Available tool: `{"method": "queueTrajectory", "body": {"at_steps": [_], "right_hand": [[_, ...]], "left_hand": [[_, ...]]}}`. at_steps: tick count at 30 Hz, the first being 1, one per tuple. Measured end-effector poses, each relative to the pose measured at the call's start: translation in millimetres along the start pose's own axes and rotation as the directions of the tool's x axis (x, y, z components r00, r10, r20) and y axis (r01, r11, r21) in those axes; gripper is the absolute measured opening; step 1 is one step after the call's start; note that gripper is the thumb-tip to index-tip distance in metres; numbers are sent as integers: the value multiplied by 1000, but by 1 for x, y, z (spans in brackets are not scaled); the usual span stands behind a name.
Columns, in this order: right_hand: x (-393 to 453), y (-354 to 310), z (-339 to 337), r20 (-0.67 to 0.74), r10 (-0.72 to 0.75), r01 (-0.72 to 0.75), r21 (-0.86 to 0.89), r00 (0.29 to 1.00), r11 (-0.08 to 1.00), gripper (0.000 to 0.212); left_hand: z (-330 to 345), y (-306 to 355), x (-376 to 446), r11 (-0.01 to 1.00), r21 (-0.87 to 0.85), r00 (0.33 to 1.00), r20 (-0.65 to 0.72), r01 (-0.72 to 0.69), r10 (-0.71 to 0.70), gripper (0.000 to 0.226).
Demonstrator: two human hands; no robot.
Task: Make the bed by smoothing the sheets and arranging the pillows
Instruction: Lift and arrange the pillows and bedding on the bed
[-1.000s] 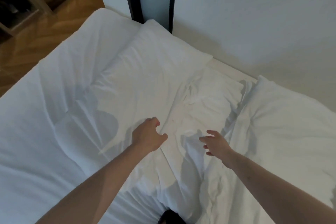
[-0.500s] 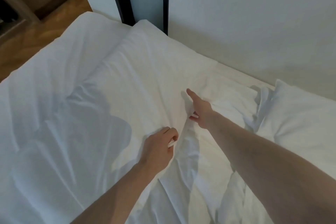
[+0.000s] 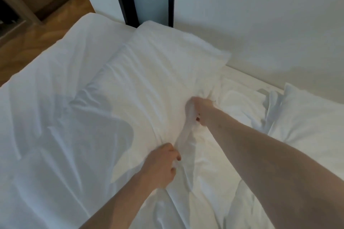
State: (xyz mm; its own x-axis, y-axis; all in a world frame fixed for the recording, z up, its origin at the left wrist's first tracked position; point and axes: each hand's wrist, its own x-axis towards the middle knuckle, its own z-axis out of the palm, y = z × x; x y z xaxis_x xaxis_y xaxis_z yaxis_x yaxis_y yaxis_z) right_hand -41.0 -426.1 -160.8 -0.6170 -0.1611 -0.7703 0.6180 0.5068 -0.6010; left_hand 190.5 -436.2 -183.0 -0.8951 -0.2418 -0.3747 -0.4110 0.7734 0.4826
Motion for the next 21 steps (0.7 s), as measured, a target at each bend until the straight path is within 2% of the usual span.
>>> {"method": "queueTrajectory", "body": {"at_steps": [1, 3, 5, 7, 8, 10, 11, 12, 13, 14, 17, 19, 21], "right_hand": [[3, 12, -12, -72, 19, -19, 0, 997, 1000, 61], [7, 28, -34, -150, -4, 10, 34, 989, 999, 68], [5, 30, -46, -83, -52, 58, 66, 995, 996, 73], [0, 26, -50, -38, -109, 113, 105, 993, 988, 77], [-5, 24, -48, -6, -125, 125, 119, 992, 985, 79], [-27, 27, -45, 94, -131, 116, 146, 987, 982, 82], [-40, 34, -46, 145, -119, 94, 167, 982, 982, 81], [-57, 43, -51, 180, -114, 78, 191, 977, 978, 81], [-76, 54, -62, 188, -123, 87, 188, 974, 978, 79], [-95, 67, -78, 172, -157, 128, 166, 973, 978, 76], [-145, 117, -148, 39, -224, 225, -25, 974, 974, 68], [-173, 158, -207, -48, -259, 248, -164, 965, 955, 66], [-196, 191, -263, -150, -270, 227, -251, 951, 941, 67]], "left_hand": [[5, -2, -3, 1000, -10, 1000, 13, -10, 10, 33], [5, -2, -11, 997, -74, 988, -151, -33, 22, 38], [-1, 1, -18, 998, -63, 933, -361, -20, -4, 41], [-7, -1, -22, 998, -63, 881, -470, 28, -55, 46], [-8, -3, -24, 995, -59, 898, -429, 79, -97, 50], [-7, -8, -27, 981, 90, 973, -168, 173, -156, 66], [-5, -6, -29, 968, 167, 981, 4, 190, -193, 77], [-5, 1, -32, 962, 181, 962, 146, 203, -231, 85], [-7, 14, -32, 966, 126, 941, 228, 227, -251, 87], [-12, 34, -32, 970, 16, 944, 227, 241, -238, 83], [-21, 106, -39, 926, -349, 990, 63, 144, -130, 55], [-16, 154, -49, 903, -416, 992, 105, 105, -68, 49], [2, 189, -54, 900, -413, 975, 215, 140, -53, 59]]}}
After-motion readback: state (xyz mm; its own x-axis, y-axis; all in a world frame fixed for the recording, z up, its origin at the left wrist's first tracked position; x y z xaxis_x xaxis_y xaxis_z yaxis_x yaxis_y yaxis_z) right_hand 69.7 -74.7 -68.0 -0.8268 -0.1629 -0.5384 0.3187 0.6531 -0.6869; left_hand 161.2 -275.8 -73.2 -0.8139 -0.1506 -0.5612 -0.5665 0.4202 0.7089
